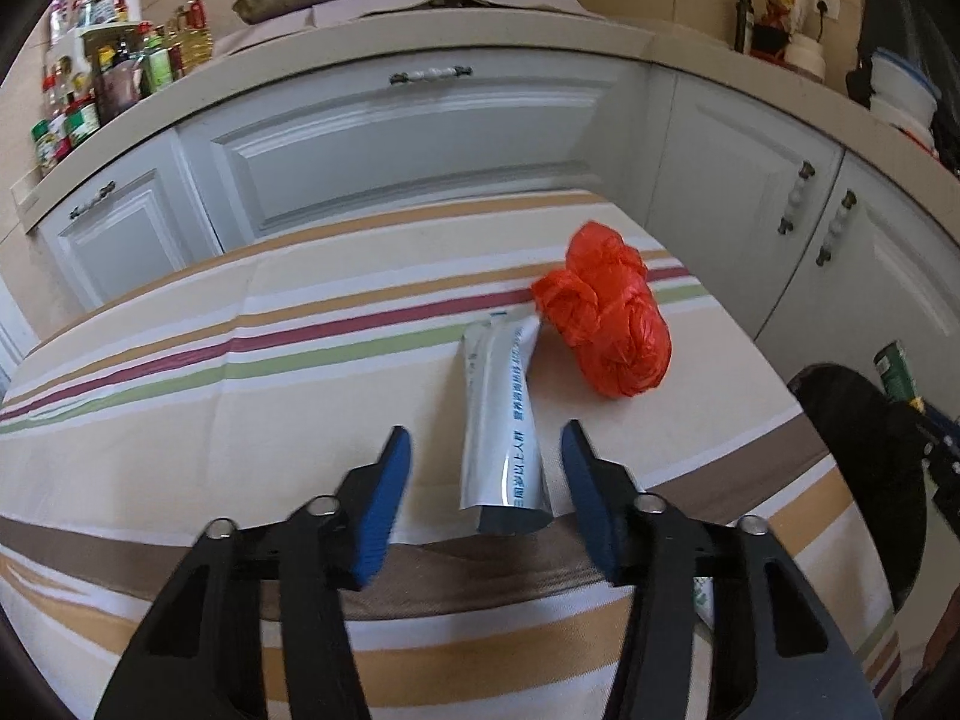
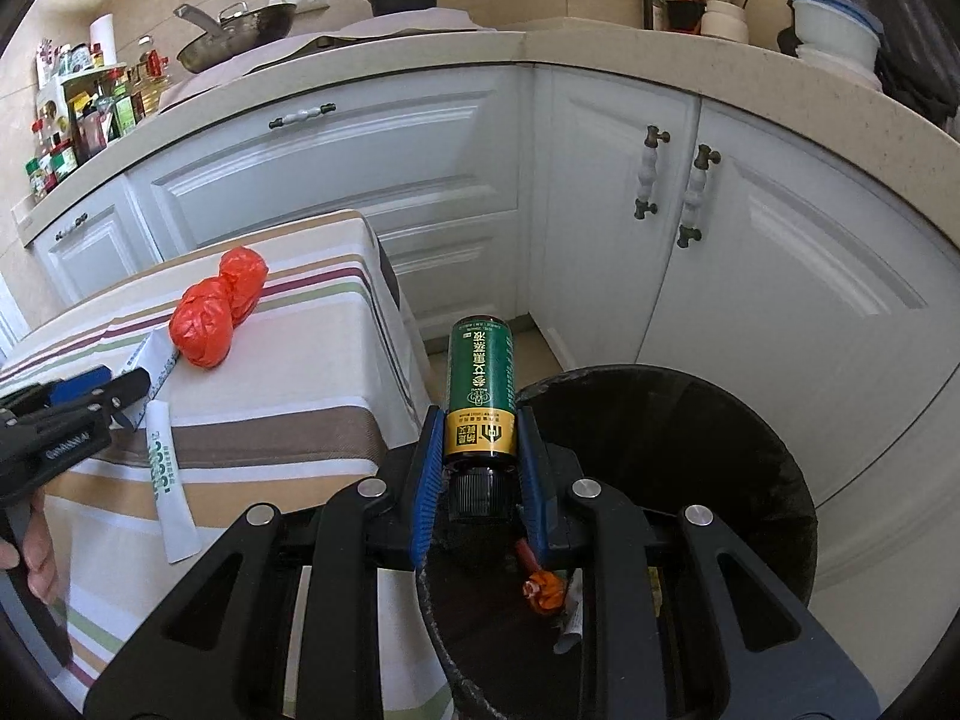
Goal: Collect trash
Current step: 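Carry the green bottle over the bin while the left gripper grasps the silver tube, then carry the silver tube over the bin with the left gripper while the right holds the bottle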
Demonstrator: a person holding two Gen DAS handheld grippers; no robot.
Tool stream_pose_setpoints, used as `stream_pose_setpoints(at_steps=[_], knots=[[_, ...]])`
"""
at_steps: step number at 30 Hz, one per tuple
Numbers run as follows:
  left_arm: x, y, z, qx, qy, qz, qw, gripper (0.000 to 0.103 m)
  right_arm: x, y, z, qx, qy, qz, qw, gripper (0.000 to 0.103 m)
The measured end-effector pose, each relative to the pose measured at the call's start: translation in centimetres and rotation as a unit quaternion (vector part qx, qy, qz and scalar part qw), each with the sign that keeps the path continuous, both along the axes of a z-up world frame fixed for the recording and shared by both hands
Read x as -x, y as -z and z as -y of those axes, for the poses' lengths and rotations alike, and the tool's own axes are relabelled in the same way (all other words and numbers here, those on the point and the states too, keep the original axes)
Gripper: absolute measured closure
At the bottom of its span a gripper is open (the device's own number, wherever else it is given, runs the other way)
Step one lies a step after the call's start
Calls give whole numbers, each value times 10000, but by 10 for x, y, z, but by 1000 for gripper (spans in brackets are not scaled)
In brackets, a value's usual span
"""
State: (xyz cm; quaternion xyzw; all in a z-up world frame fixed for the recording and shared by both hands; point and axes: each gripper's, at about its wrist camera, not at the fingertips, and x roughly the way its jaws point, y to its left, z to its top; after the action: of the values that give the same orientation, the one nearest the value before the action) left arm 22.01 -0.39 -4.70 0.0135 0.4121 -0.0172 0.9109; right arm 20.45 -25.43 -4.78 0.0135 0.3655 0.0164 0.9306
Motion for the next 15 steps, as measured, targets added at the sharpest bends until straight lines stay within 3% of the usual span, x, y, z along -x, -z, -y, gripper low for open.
stream_pose_setpoints(at_steps=[3,6,15], knots=[[-3,6,1,20,73,-121,9999,81,0,0,1,6,7,11,10000,80],[-1,4,2,22,97,-72,9999,93,1,0,1,9,6,14,10000,80],[11,0,-3,58,42,-15,10000,99,9,-2,1,-12,13,53,10000,80]])
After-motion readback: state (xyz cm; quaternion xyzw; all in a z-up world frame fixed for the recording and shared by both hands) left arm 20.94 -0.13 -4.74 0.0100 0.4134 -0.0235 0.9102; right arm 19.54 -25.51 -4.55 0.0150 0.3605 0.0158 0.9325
